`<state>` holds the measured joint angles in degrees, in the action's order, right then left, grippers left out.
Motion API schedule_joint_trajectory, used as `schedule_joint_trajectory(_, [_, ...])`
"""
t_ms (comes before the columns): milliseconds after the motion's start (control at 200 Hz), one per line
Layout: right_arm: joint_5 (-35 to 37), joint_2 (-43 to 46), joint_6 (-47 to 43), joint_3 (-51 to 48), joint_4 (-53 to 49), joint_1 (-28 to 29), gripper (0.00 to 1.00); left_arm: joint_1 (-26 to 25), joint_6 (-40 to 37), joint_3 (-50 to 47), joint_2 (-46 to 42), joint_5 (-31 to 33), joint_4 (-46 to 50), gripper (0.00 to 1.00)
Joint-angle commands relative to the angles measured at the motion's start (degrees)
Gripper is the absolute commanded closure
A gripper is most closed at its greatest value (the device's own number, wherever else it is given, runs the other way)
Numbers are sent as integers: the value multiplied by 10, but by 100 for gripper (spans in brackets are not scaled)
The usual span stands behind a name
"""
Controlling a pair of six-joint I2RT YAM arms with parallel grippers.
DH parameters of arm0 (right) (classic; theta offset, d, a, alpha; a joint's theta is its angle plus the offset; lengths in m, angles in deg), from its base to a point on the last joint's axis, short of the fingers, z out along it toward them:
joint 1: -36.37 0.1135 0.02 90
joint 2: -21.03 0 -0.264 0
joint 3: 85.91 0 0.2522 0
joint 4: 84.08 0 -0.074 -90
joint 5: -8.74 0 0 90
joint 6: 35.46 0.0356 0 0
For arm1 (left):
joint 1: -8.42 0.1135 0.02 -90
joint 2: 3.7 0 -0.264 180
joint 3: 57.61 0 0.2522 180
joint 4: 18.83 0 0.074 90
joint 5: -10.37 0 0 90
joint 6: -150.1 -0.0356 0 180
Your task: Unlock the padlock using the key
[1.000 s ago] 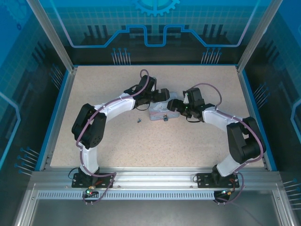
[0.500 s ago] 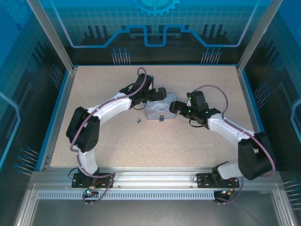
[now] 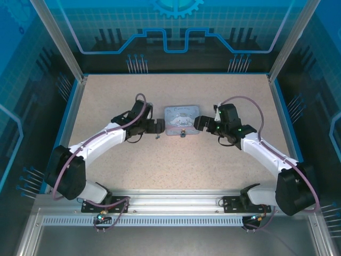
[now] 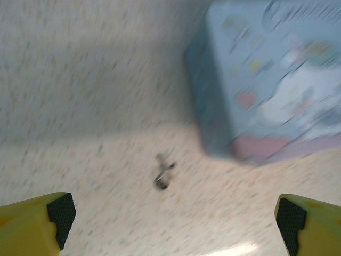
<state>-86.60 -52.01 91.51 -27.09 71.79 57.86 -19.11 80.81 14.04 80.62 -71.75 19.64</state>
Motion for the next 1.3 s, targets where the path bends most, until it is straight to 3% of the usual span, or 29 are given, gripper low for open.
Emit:
schedule_joint_trajectory(0, [-75, 17, 26, -42, 47, 17, 0, -1, -36, -4, 21, 16, 38, 5])
schedule_joint_trajectory(160, [-86, 19, 39, -59, 55, 37, 0, -2, -53, 11, 74, 16, 40, 17])
schedule_joint_trajectory(500, [-73, 34, 37, -67, 45, 38, 0, -10, -104, 85, 186, 27, 58, 56])
schedule_joint_trajectory(1296, [-52, 20, 44, -66, 43, 32, 0, -13, -88, 70, 216, -12, 19, 60])
